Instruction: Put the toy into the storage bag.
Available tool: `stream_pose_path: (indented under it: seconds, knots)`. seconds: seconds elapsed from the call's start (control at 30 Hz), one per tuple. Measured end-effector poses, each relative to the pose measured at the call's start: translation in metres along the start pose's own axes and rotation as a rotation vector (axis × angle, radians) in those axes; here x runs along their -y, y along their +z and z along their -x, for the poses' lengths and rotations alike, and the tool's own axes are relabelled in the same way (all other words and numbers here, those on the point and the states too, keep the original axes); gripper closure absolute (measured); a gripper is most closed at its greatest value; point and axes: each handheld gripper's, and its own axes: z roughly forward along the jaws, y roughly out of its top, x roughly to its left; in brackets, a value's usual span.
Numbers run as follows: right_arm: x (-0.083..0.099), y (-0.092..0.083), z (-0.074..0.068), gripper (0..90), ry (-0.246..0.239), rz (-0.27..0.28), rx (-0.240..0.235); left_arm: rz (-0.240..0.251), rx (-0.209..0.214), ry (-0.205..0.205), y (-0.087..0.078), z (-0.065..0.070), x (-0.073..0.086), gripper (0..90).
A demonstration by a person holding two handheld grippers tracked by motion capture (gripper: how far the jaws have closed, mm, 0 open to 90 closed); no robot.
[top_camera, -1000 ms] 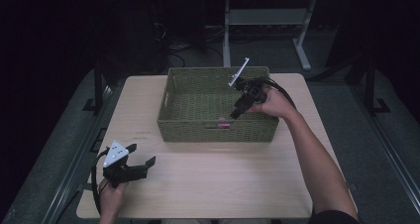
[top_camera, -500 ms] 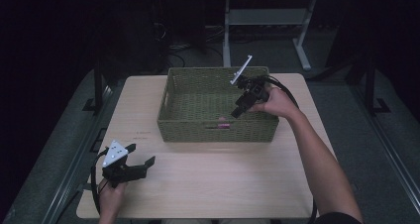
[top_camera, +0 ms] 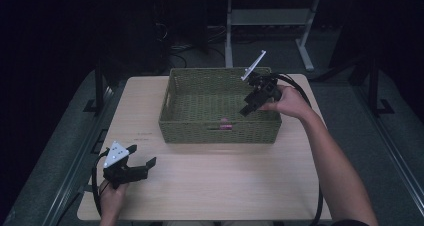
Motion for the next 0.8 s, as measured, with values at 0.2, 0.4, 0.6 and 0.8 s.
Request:
stream_pose_path:
  seconds: [0.2,0.4,0.6,0.8]
  knots:
    - [0.004,-0.008,-0.005,29.4,-0.009,0.005,0.015,-0.003,-0.003,0.006,0.002,0.001,-0.001,13.9]
    - [0.013,-0.015,-0.009,28.9,0.002,0.014,0.023,-0.004,-0.002,0.006,0.002,0.002,-0.001,13.9]
    - [0.021,-0.021,-0.011,28.8,0.008,0.025,0.030,-0.009,-0.006,-0.002,0.003,0.001,-0.001,13.8]
    - [0.028,-0.026,-0.015,28.2,0.009,0.025,0.044,-0.008,-0.012,0.001,0.002,0.002,-0.001,13.9]
